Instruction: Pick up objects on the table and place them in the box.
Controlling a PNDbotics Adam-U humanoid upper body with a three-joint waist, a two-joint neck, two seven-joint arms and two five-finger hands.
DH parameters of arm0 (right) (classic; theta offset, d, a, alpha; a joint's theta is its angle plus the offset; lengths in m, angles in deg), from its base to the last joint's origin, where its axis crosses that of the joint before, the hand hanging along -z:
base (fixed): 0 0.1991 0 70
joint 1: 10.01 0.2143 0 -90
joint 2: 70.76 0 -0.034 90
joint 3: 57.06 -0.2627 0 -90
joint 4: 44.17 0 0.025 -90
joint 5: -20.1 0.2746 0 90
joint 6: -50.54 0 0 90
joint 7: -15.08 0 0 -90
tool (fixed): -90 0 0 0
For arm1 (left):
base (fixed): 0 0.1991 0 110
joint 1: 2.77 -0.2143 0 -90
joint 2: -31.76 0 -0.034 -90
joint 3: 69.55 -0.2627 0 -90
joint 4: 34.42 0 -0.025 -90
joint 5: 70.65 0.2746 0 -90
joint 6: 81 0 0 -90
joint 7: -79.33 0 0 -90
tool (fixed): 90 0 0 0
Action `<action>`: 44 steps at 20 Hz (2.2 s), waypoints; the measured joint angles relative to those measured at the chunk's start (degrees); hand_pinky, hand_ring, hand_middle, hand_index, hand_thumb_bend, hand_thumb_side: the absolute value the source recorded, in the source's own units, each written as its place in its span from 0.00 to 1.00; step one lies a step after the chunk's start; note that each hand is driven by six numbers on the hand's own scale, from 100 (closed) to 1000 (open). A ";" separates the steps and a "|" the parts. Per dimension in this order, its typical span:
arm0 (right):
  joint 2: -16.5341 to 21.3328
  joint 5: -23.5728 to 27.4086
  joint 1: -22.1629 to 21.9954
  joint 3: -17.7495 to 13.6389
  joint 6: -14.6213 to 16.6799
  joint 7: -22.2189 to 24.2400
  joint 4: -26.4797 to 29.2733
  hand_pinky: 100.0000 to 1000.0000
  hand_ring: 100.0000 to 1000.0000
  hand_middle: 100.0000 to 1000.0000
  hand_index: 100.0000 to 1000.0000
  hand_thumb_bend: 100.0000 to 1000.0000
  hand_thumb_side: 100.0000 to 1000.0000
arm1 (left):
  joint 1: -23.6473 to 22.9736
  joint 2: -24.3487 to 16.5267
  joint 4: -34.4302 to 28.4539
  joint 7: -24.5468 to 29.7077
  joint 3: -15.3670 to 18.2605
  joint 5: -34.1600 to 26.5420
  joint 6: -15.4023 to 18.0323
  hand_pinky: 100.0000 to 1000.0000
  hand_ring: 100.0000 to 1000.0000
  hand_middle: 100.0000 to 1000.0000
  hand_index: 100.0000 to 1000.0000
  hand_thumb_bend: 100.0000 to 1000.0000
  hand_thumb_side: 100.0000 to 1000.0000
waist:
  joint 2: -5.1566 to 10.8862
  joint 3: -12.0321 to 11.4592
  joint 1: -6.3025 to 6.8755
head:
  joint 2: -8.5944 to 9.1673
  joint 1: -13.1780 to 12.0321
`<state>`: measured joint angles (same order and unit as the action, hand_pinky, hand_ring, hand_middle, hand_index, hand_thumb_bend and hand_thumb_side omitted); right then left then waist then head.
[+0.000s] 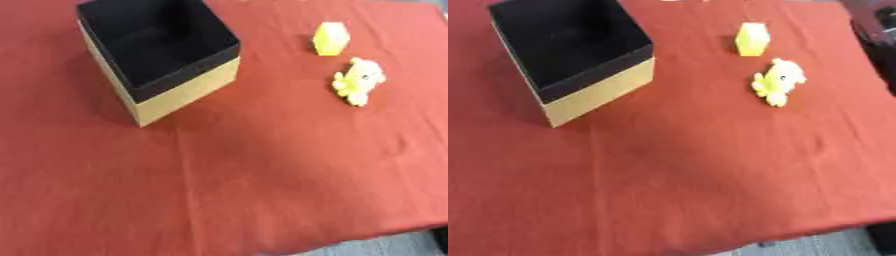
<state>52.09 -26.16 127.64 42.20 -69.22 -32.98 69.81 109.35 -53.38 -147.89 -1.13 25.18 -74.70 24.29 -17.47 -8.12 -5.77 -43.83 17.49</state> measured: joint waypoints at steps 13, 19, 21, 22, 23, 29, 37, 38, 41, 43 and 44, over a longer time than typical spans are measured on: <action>-14.51 -6.63 12.56 10.50 -0.60 -0.60 -0.43 0.45 0.34 0.18 0.33 0.00 0.00 | 0.14 0.30 0.00 0.20 -0.32 -0.48 -0.17 0.44 0.54 0.64 0.56 0.00 0.53 | 0.91 -2.43 -0.90 | 0.00 1.81; -18.21 -8.51 13.38 13.22 -1.04 -1.04 -3.45 0.44 0.34 0.18 0.32 0.00 0.00 | 0.53 0.54 0.00 0.50 -0.64 -0.80 -0.22 0.44 0.54 0.64 0.56 0.00 0.53 | 0.91 -3.26 -1.06 | -0.01 2.64; -19.15 -9.08 13.40 13.77 -1.13 -1.13 -4.20 0.43 0.34 0.17 0.32 0.00 0.00 | 0.63 0.55 0.00 0.56 -0.66 -0.94 -0.21 0.44 0.54 0.64 0.56 0.00 0.53 | 0.90 -3.33 -1.07 | -0.01 2.82; -19.61 -9.23 13.43 14.04 -1.19 -1.19 -4.41 0.43 0.34 0.17 0.32 0.00 0.00 | 0.68 0.56 0.00 0.58 -0.67 -0.97 -0.21 0.44 0.54 0.64 0.56 0.00 0.53 | 0.89 -3.44 -1.07 | -0.01 2.86; -20.06 -9.32 13.54 14.27 -1.22 -1.22 -4.59 0.43 0.34 0.18 0.32 0.00 0.00 | 0.74 0.57 0.00 0.62 -0.68 -0.99 -0.20 0.44 0.54 0.64 0.56 0.00 0.53 | 0.87 -3.58 -1.07 | -0.01 2.92; -21.82 -9.32 13.85 15.79 -1.40 -1.40 -5.77 0.43 0.34 0.18 0.32 0.00 0.00 | 1.17 1.02 0.00 1.06 -1.00 -1.09 -0.21 0.44 0.54 0.64 0.56 0.00 0.53 | 0.59 -4.10 -1.15 | -0.01 3.27; -22.32 -7.46 13.18 17.96 -2.03 -2.03 -7.59 0.44 0.35 0.20 0.34 0.00 0.00 | 1.59 1.05 0.00 1.21 -1.01 -1.45 -0.33 0.44 0.54 0.64 0.56 0.00 0.53 | 0.53 -4.60 -1.61 | -0.01 3.19; -22.32 -7.28 12.96 18.10 -2.10 -2.10 -7.81 0.44 0.36 0.20 0.34 0.00 0.00 | 1.59 1.05 0.00 1.24 -1.01 -1.46 -0.36 0.44 0.54 0.64 0.56 0.00 0.53 | 0.53 -4.63 -1.72 | -0.01 3.13; -22.32 -6.66 12.25 18.71 -2.18 -2.18 -8.14 0.45 0.37 0.21 0.34 0.00 0.00 | 1.59 1.06 0.00 1.32 -1.01 -1.46 -0.45 0.44 0.54 0.64 0.56 0.00 0.53 | 0.53 -4.65 -1.80 | -0.01 2.91; -22.29 -6.18 11.75 19.16 -2.20 -2.20 -8.38 0.45 0.37 0.22 0.35 0.00 0.00 | 1.58 1.07 0.00 1.33 -1.01 -1.46 -0.46 0.44 0.54 0.64 0.56 0.00 0.53 | 0.53 -4.65 -1.81 | -0.01 2.78; -22.25 -6.02 11.57 19.35 -2.22 -2.22 -8.51 0.46 0.38 0.22 0.35 0.00 0.00 | 1.58 1.07 0.00 1.34 -1.01 -1.46 -0.46 0.44 0.54 0.64 0.56 0.00 0.53 | 0.53 -4.65 -1.81 | -0.01 2.75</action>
<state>29.84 -32.18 139.21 61.55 -71.44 -35.20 61.30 110.93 -52.31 -147.89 0.21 24.17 -76.15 23.83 -16.94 -12.77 -7.58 -43.83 20.25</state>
